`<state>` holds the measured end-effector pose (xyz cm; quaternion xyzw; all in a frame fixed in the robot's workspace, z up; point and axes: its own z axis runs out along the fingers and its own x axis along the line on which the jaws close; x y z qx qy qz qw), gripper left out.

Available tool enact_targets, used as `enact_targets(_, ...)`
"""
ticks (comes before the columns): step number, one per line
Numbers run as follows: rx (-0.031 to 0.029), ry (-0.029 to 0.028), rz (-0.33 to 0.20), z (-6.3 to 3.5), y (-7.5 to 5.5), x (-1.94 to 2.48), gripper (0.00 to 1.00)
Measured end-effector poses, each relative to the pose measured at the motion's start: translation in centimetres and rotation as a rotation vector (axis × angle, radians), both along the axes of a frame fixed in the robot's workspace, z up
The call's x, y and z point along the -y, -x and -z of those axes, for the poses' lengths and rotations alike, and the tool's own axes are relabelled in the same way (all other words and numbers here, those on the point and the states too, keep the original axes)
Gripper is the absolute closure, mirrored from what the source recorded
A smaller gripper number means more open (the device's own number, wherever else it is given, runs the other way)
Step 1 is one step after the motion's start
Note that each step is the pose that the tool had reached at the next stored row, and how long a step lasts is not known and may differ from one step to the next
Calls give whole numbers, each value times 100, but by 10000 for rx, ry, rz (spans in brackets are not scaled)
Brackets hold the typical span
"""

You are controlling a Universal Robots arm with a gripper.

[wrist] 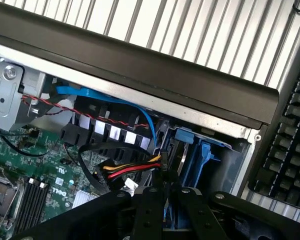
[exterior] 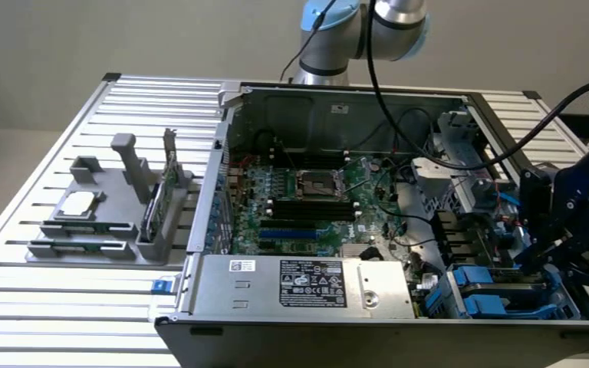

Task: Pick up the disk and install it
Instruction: 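Insert the first disk wire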

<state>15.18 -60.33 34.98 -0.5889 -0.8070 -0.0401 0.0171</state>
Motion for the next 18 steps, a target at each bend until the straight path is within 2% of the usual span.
enact_targets(3,-1,76,85,1,0,-5,84)
enact_targets(7,-21,87,354,0,-1,-8,84)
enact_targets(9,-36,124,380,0,1,-25,84)
enact_targets(11,-38,236,380,2,3,-82,84)
enact_targets(12,-36,312,380,3,7,-120,84)
enact_targets(14,-32,520,380,6,12,-191,84)
enact_targets(15,-31,610,380,6,13,-207,84)
enact_targets(16,-31,635,411,8,13,-209,84)
enact_targets(18,-38,647,623,8,13,-209,84)
